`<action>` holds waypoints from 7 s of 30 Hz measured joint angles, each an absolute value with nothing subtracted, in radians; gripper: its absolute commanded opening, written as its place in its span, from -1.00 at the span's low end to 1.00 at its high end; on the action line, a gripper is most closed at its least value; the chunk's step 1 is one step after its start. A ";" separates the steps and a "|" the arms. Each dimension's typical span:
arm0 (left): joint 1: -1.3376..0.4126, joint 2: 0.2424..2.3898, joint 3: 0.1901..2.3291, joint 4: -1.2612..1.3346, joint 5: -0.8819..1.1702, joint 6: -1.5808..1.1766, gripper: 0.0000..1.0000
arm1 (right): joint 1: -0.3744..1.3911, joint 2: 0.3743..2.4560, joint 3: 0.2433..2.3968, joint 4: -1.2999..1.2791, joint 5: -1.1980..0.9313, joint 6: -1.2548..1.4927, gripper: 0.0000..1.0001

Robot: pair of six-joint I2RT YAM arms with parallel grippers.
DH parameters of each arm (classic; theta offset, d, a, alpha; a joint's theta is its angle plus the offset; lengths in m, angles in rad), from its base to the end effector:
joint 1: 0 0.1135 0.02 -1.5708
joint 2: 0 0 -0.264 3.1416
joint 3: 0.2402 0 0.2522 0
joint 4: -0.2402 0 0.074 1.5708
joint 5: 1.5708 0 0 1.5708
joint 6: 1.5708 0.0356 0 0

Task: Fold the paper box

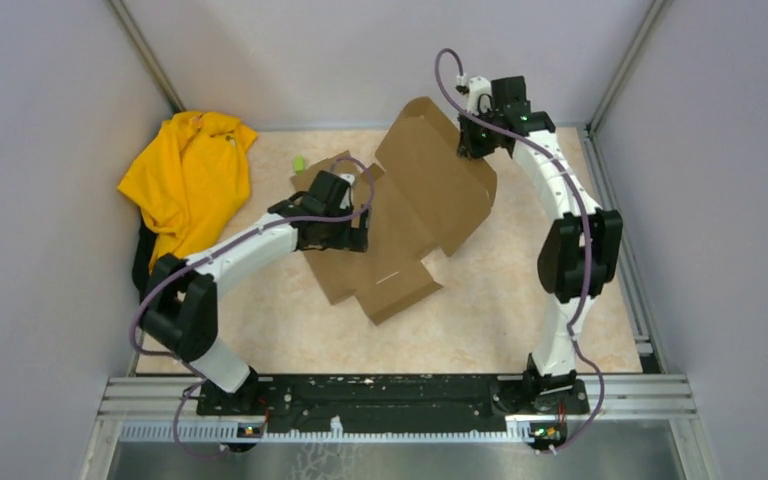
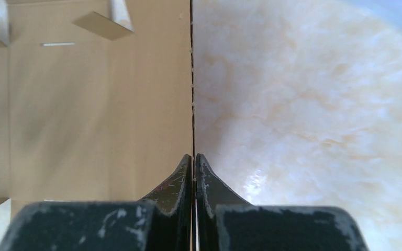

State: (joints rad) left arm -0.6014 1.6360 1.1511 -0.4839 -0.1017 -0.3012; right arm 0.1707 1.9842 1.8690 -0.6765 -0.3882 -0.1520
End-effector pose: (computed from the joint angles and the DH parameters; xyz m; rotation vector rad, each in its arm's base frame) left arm 0.2856 -0.1916 0.2257 0.3412 2.5250 -0.2283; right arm 0.4426 0.0900 0.3106 -0.5594 2.2674 0.4665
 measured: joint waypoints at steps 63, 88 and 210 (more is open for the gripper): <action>-0.167 1.956 1.463 0.100 0.607 -0.318 0.94 | 0.862 1.539 1.940 -0.974 0.756 -0.512 -1.00; -0.182 1.999 1.310 0.253 0.801 -0.303 0.15 | 0.862 1.475 1.877 -0.957 0.702 -0.516 -1.00; -0.441 1.903 0.746 0.865 0.527 -0.345 -0.32 | 1.385 1.439 1.403 -0.689 1.198 -0.519 -1.00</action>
